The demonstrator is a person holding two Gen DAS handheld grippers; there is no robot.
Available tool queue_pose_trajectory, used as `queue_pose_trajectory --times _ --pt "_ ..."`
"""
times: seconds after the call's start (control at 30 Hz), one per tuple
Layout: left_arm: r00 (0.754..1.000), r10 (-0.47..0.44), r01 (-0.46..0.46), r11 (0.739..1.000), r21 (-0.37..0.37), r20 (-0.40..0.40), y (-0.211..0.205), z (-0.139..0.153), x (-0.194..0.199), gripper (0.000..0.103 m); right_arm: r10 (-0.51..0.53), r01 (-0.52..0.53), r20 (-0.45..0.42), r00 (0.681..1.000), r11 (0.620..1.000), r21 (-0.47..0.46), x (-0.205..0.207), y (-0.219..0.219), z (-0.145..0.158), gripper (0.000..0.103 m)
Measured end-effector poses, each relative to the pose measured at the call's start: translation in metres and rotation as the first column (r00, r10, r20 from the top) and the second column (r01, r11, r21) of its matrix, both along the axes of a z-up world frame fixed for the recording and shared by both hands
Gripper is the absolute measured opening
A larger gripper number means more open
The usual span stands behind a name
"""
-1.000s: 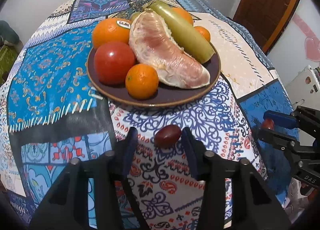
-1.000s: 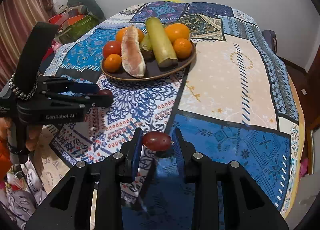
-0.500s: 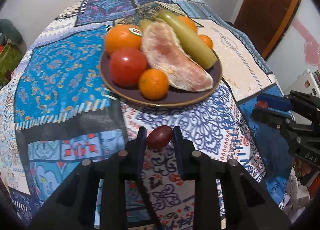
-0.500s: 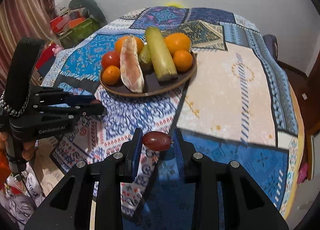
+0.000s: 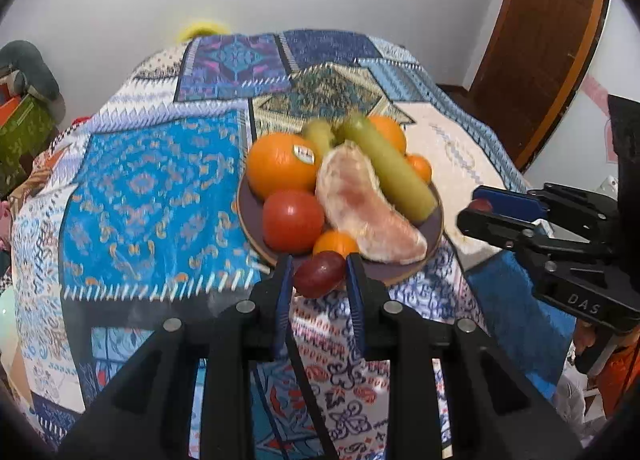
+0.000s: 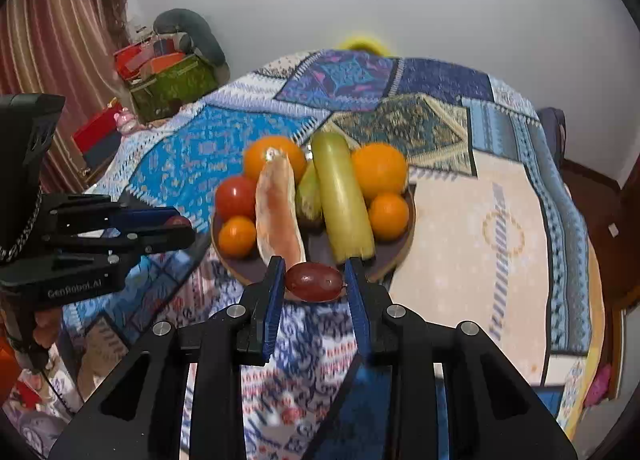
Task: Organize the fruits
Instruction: 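Lower both dates onto the plate and open both tools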
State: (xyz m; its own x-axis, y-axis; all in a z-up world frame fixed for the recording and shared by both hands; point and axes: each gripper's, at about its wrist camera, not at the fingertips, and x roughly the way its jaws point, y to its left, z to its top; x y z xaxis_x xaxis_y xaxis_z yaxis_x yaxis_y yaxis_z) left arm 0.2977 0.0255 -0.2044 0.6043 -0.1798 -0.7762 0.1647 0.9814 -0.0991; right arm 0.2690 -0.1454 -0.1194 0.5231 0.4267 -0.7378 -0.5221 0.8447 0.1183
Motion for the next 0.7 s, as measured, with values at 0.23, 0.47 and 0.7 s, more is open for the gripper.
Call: queue_pose_trajectory --times 0.23,0.47,0.7 --pt "1.0 0.001 0.0 1.0 -0.012 0.012 -0.001 0.0 0.02 0.026 0.004 -0.005 0.025 1.0 1.0 0.021 0.019 0.012 0.006 0.028" --pt "1.0 -0.007 0.007 1.0 -0.028 0.014 -0.003 -0.006 0.036 0.026 0.015 -0.015 0.009 1.0 1.0 0.022 0.036 0.023 -0.006 0.028" --pt "1.0 -0.011 0.012 0.999 -0.037 0.025 -0.005 -0.009 0.043 0.026 0.017 -0.016 -0.001 1.0 0.999 0.033 0.045 0.023 -0.014 0.028"
